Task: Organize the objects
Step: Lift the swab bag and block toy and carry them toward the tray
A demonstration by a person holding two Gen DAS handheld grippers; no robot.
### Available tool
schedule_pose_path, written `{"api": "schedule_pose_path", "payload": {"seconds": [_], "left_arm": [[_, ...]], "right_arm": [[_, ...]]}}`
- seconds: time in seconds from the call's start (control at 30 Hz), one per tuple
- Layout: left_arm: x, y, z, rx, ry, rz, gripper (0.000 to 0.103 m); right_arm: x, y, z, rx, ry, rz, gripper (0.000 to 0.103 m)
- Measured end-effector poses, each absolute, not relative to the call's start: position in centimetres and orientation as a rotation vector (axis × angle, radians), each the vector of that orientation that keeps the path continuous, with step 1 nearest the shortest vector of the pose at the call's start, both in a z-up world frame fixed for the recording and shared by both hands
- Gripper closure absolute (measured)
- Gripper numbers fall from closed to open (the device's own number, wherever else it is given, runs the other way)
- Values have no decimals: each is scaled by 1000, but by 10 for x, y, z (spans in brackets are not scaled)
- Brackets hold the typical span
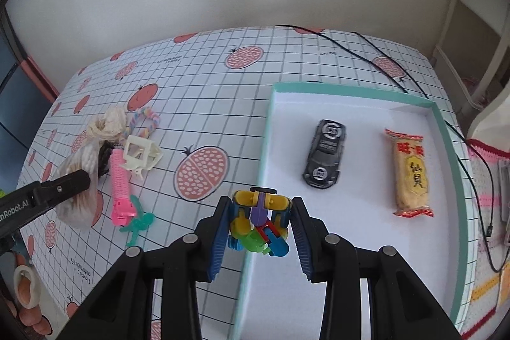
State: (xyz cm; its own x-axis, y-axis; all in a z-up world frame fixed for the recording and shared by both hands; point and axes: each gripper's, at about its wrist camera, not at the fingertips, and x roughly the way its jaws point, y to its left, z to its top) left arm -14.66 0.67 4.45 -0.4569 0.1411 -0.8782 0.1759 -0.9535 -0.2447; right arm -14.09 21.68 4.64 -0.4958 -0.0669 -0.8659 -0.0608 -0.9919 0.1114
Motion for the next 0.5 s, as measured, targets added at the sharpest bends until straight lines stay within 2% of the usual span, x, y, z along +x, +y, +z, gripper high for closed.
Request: {"api": "schedule_pose_path", "payload": {"seconds": [0.5], "left_arm": [[-143,138,39,1784,346,-2853,51]], "right_arm": [[-104,355,41,1690,-344,-2951,63]]}}
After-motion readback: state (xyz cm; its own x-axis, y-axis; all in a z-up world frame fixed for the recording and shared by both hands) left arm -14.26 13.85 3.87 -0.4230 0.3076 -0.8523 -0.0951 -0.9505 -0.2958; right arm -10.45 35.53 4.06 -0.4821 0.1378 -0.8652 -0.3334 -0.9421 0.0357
